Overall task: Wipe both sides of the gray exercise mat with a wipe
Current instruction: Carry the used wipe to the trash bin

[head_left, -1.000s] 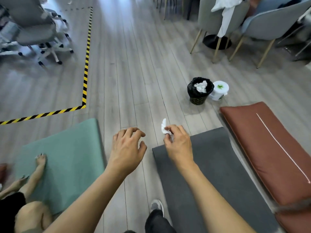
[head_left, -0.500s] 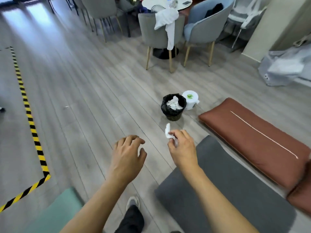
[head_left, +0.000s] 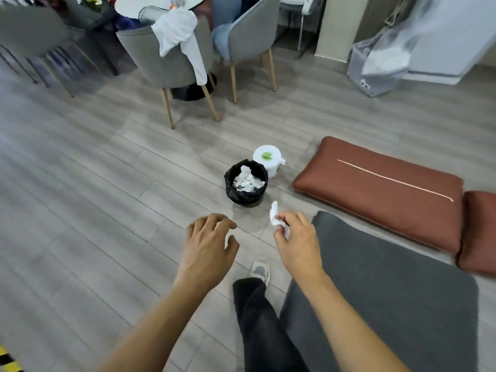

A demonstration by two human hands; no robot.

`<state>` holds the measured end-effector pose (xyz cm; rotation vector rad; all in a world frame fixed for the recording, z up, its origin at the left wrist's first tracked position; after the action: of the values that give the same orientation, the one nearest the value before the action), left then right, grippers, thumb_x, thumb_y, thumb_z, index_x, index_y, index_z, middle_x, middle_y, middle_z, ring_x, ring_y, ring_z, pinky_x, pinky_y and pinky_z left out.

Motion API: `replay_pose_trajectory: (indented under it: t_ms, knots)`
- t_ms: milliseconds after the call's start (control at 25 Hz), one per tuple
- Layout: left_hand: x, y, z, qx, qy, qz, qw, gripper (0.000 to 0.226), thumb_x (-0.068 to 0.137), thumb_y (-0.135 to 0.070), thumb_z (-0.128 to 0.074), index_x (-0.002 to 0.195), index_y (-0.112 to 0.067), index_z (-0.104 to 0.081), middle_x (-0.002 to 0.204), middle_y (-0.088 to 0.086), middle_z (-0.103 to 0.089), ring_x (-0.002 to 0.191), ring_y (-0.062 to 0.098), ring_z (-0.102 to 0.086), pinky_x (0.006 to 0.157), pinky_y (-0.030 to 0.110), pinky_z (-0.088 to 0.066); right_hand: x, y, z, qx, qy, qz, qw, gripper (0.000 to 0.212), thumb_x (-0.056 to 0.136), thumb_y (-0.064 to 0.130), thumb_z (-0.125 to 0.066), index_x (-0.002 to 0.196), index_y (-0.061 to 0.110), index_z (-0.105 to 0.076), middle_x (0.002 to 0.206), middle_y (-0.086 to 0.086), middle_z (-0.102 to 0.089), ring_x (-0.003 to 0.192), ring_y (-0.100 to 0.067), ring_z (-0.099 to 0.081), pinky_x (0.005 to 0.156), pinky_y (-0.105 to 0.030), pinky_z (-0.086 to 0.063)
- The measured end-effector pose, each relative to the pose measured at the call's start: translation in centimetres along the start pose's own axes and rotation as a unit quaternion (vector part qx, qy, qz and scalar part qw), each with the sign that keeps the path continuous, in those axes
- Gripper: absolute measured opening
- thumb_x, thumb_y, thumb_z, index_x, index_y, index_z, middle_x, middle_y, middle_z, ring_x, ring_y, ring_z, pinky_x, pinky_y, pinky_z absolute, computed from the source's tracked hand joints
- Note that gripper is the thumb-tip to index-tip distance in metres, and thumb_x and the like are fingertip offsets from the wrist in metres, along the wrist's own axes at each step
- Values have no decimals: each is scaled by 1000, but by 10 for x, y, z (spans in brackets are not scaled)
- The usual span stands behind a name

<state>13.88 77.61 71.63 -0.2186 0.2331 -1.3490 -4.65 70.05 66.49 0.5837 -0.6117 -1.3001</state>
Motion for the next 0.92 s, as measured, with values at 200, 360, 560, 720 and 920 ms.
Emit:
replay_pose_trajectory:
  t_ms: [200, 360, 560, 720, 920]
  knots:
    - [141, 39, -42, 7, 47, 1, 999, 25, 95, -27, -57, 119, -27, -66, 127, -8, -60, 124, 24, -51, 109, 38, -31, 122, -30, -79, -9, 38, -40, 998, 22, 88, 15, -61, 108, 22, -63, 101, 7, -57, 92, -13, -55, 89, -37, -48]
    - [247, 55, -100, -20, 71, -32, 997, 32, 90, -33, -45, 113, -25, -67, 120, -6, -62, 115, 25, -55, 103, 41, -39, 213, -69, -141, -61, 88, -53, 993, 21, 87, 14, -60, 107, 21, -62, 100, 5, -59, 91, -17, -56, 91, -38, -47]
    - [351, 91, -202, -31, 102, -57, 993, 42, 85, -38, -37, 110, -24, -68, 114, -4, -63, 106, 25, -56, 96, 42, -41, 305, -132, -249, -83, 113, -92, 986, 23, 85, 11, -57, 106, 20, -61, 102, 3, -59, 96, -21, -57, 93, -35, -42]
    - [411, 135, -284, -15, 148, -61, 987, 26, 88, -27, -55, 110, -24, -69, 112, -3, -63, 103, 26, -56, 96, 44, -41, 347, -183, -337, -78, 103, -124, 984, 23, 85, 12, -57, 106, 22, -59, 102, 3, -60, 96, -19, -56, 92, -33, -41]
    - [448, 171, -339, 16, 195, -129, 972, 23, 89, -22, -61, 110, -21, -70, 111, 0, -64, 102, 28, -56, 95, 46, -43, 373, -212, -405, -30, 65, -169, 983, 28, 92, 12, -56, 119, 19, -57, 108, -2, -64, 102, -22, -57, 90, -37, -47]
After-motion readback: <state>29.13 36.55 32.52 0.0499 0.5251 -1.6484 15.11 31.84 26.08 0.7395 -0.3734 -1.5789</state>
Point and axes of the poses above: each hand's wrist, its own x-axis towards the middle knuckle, its own z-axis out of the back of the hand, y = z × x, the point moved 1 cm from there along x, towards the middle knuckle
